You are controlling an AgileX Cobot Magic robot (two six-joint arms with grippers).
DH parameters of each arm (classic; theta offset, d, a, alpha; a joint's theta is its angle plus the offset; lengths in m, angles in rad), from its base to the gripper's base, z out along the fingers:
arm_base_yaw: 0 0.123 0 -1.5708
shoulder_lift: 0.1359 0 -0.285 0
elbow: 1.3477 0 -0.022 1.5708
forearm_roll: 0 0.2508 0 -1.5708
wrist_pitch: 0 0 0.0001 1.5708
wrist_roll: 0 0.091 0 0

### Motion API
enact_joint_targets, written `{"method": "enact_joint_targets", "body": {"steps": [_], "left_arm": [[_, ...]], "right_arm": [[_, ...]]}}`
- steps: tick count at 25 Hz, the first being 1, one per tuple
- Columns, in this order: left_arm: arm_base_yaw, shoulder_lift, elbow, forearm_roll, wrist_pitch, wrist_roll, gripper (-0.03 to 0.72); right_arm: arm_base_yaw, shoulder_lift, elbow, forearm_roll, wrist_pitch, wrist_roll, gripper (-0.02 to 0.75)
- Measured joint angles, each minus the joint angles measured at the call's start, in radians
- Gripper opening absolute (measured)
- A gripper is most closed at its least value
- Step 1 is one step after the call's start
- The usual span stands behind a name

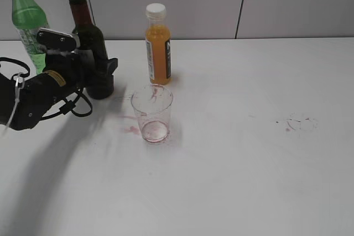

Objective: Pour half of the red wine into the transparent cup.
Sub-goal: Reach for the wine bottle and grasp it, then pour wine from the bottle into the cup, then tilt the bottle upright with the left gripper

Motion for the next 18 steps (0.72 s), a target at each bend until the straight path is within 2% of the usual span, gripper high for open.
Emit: {"method": "enact_joint_targets", "body": {"steps": [8,12,15,18], "left_arm": [[0.003,0.008,0.0,0.02,-0.032,0.0,0.54],[0.004,0.0,0.008,0.017,-0.037,0.049,0.54],[0.004,-0.036,0.039,-0.03,-0.013,0.067,0.54],[0.003,-0.095,0.087,-0.131,-0.007,0.091,0.54]], "right_arm": [[0.0,0.0,0.0,0.0,0.0,0.0,0.571],[0.0,0.0,0.0,0.0,0.0,0.0,0.571],[0.0,0.0,0.0,0.0,0.0,0.0,0.571],[0.0,0.0,0.0,0.0,0.0,0.0,0.571]]}}
